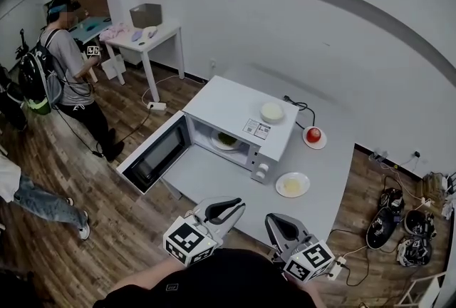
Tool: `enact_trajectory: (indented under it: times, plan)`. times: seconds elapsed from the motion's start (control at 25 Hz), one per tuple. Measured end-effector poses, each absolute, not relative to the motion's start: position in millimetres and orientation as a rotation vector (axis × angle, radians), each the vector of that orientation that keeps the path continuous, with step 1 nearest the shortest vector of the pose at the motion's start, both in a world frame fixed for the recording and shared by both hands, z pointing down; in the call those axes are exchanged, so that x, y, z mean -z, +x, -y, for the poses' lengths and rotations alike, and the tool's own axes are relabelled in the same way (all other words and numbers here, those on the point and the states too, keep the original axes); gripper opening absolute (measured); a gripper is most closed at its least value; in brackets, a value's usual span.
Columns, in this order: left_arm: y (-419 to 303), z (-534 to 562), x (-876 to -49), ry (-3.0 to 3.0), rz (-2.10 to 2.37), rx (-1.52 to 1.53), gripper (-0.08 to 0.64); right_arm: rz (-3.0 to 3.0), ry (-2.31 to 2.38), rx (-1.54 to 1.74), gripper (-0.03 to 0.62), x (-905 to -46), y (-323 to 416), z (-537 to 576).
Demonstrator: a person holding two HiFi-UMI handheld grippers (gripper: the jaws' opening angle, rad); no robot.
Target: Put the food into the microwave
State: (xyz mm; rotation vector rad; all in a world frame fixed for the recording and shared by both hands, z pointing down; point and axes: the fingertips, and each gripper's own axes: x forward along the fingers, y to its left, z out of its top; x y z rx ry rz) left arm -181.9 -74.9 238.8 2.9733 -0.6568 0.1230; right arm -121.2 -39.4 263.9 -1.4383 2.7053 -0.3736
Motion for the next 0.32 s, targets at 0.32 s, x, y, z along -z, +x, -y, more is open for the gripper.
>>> enact_trajectory:
  times: [0.32]
  plan:
    - [-179.1,71.5,-241.7,2.967,0.655,-0.125,0.055,-2.704,-1.433,0.398,0.013,-268.4,-119.0,37.1]
